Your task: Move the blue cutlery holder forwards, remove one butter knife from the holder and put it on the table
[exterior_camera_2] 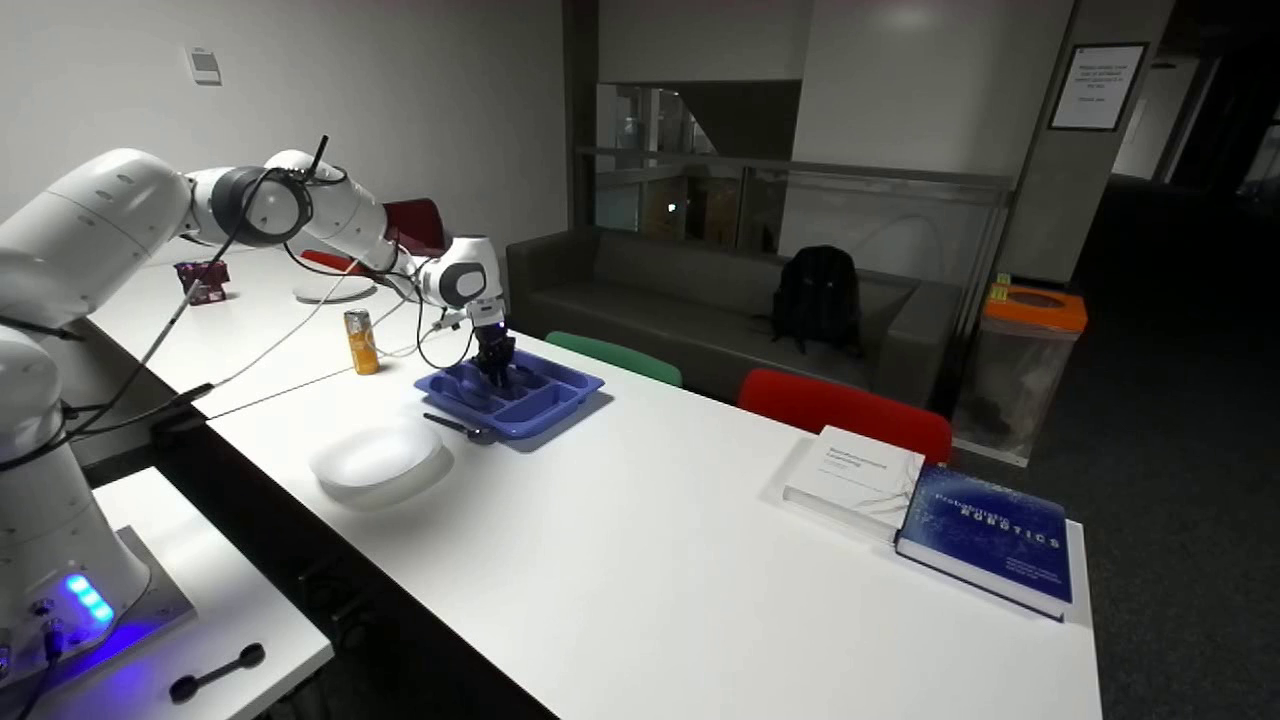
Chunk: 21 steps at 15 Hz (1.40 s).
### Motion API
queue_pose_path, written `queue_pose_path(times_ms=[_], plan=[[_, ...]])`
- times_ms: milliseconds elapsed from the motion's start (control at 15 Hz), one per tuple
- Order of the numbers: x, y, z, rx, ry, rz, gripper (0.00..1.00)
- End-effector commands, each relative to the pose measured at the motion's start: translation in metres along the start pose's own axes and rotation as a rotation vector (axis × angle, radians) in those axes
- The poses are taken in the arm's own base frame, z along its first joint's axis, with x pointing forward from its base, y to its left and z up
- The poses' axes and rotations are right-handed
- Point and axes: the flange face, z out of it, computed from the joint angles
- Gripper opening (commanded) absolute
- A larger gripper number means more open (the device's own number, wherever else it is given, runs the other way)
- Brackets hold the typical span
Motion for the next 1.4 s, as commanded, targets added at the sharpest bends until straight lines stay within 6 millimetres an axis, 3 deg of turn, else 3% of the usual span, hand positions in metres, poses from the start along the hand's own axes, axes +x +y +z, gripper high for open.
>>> queue_pose_path(times_ms=[0,133,333,400,933,1067,1133,1200,1267,1333], plan=[[0.003,-0.003,0.008,-0.008,-0.040,0.028,0.51],[0.003,-0.004,0.007,-0.005,-0.039,0.032,0.52],[0.004,-0.007,0.005,0.000,-0.038,0.034,0.41],[0.004,-0.007,0.004,0.002,-0.038,0.036,0.44],[0.007,-0.012,0.003,0.013,-0.035,0.037,0.45],[0.008,-0.013,0.004,0.014,-0.036,0.037,0.42],[0.009,-0.013,0.005,0.015,-0.036,0.037,0.35],[0.010,-0.013,0.006,0.014,-0.039,0.037,0.36],[0.011,-0.013,0.007,0.013,-0.042,0.039,0.28],[0.012,-0.013,0.008,0.012,-0.046,0.038,0.33]])
